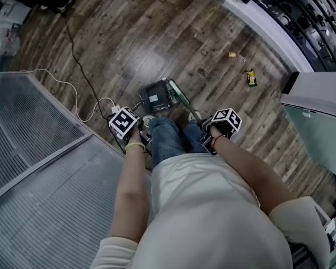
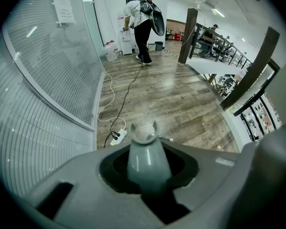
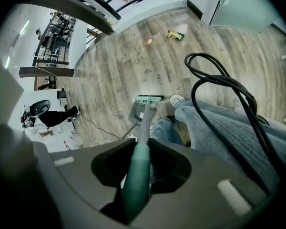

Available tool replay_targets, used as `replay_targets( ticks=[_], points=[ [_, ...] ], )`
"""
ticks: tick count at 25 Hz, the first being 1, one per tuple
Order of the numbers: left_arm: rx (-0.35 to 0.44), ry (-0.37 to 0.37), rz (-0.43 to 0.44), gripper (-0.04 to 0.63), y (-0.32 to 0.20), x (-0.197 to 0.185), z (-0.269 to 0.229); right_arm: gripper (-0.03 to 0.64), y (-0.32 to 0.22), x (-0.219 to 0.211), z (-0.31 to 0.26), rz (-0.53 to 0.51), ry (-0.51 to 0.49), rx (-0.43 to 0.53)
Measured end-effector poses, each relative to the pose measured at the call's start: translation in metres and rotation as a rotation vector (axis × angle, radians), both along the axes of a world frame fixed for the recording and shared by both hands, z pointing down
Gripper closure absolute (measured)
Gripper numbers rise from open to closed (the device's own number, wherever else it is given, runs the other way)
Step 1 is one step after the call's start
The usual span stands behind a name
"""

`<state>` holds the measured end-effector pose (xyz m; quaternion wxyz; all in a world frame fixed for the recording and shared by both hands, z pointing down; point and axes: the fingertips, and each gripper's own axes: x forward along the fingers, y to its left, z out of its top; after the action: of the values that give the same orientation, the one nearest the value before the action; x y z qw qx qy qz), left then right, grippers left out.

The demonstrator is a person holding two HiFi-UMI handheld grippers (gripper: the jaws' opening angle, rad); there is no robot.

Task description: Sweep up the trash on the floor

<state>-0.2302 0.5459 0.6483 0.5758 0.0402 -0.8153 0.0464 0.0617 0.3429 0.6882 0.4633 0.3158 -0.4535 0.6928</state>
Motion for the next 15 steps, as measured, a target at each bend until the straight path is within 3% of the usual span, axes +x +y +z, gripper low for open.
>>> replay_targets(
  ticks=[15],
  points=[
    [-0.004,-0.003,0.005,0.506,-0.002,0.0,0.001,0.522,0.02,-0.009,-0.003,-0.096,-0.013,-0.058]
  ],
)
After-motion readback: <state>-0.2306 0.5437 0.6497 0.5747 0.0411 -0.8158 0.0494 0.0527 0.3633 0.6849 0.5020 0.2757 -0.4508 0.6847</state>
